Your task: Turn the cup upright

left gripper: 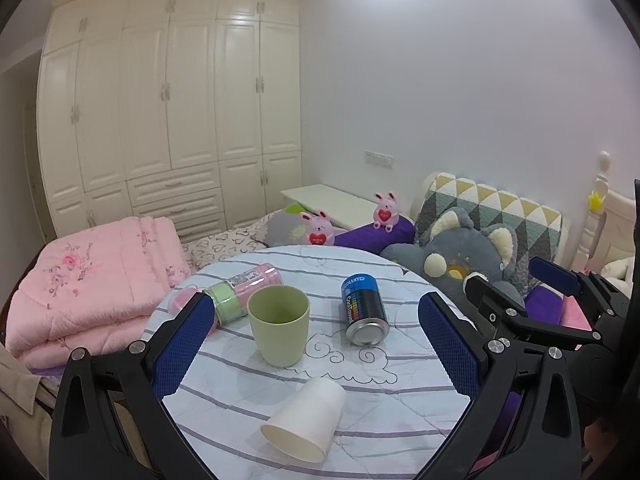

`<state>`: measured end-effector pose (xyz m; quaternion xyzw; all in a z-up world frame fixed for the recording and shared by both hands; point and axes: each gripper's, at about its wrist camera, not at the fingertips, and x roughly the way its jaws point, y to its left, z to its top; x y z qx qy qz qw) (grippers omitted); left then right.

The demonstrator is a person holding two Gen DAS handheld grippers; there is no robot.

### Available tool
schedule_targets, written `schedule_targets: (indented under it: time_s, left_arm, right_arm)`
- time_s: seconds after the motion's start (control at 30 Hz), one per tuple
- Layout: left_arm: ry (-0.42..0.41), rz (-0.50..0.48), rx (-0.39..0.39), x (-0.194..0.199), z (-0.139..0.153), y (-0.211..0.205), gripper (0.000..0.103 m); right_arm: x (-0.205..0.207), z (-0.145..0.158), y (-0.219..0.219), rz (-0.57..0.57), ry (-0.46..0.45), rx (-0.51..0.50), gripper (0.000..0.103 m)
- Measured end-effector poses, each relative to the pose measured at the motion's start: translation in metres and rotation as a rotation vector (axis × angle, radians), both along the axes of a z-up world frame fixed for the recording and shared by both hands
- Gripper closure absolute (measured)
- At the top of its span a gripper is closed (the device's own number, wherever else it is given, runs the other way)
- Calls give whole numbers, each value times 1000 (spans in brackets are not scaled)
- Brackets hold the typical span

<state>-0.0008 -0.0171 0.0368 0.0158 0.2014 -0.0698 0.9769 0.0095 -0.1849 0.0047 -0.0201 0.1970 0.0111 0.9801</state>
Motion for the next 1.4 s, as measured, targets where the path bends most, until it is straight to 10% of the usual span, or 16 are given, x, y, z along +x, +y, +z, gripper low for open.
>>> schedule_targets:
  time_s: [1.4]
  left_arm:
    - [-31, 6, 25, 2, -6, 1, 0]
  right_arm:
    - [4, -5, -3, -2, 25, 17, 19]
